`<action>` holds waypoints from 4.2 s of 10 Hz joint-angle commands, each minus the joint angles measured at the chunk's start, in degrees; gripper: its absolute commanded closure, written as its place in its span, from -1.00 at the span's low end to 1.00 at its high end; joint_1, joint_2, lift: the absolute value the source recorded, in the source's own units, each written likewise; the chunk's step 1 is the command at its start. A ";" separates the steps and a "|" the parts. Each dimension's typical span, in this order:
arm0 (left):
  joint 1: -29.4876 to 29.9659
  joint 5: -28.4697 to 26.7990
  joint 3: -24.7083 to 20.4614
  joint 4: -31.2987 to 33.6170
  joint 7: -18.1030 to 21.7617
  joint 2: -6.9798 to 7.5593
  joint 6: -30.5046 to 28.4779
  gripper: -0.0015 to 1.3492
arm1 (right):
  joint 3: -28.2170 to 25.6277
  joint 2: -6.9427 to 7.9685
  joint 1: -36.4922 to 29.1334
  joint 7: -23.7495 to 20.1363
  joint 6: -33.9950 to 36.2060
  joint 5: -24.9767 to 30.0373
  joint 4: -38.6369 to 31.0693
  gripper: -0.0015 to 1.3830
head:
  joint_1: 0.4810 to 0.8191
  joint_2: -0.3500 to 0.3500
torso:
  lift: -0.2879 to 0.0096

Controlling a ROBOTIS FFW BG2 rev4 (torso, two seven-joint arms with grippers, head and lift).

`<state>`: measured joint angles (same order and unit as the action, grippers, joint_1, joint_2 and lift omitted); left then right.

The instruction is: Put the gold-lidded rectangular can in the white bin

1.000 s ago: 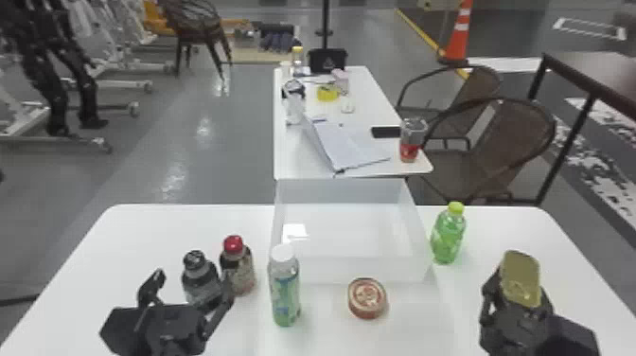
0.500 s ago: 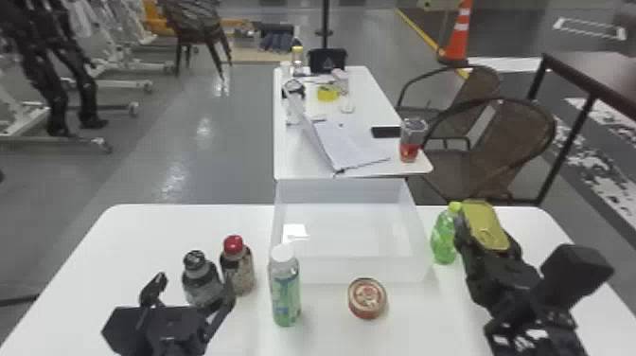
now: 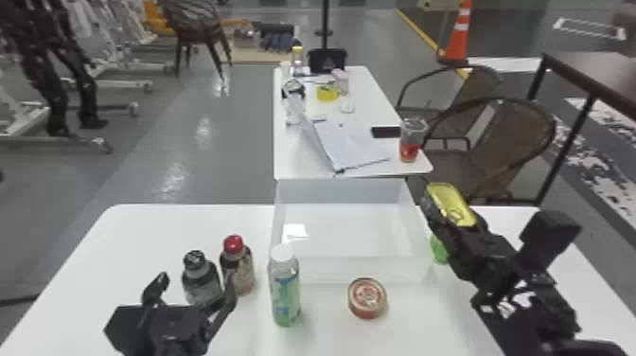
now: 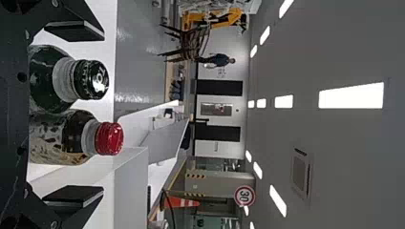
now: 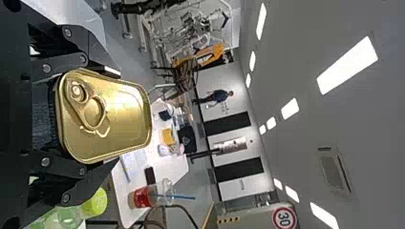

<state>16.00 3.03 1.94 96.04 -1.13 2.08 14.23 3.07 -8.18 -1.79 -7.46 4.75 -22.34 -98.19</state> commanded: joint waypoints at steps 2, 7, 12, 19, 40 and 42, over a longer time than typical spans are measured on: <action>-0.26 0.05 0.25 -0.15 -0.01 -0.05 -0.17 -0.76 | 0.01 0.45 5.13 -6.69 0.62 -0.34 6.96 0.28 | -0.60 0.00 | 0.26; -0.53 0.05 0.43 -0.15 0.17 0.03 -0.61 -0.76 | 0.10 1.68 11.81 -12.50 3.52 -0.60 18.38 0.28 | -0.60 0.00 | 0.26; -1.05 0.22 0.78 -0.41 0.25 0.12 -0.78 -0.76 | 0.10 3.44 16.56 -15.57 0.00 0.54 28.75 0.28 | -0.60 0.00 | 0.26; -1.41 0.49 1.13 -0.68 0.25 0.47 -0.96 -0.76 | 0.10 3.79 23.06 -18.56 0.62 -0.60 37.10 0.09 | -0.60 0.00 | 0.26; -0.79 0.13 0.25 -0.68 0.17 0.39 0.80 -0.76 | -2.10 3.53 -16.49 -3.44 -7.47 8.63 -4.65 -0.86 | -0.60 0.00 | 0.26; -0.70 -0.13 0.34 -0.59 0.17 0.39 0.89 -0.76 | -2.10 3.79 -17.72 -0.81 -8.09 9.42 -5.09 -0.86 | -0.60 0.00 | 0.26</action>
<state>15.29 2.98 2.21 95.43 -0.96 2.46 15.09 0.95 -4.55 -19.31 -8.33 -3.02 -13.06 -103.28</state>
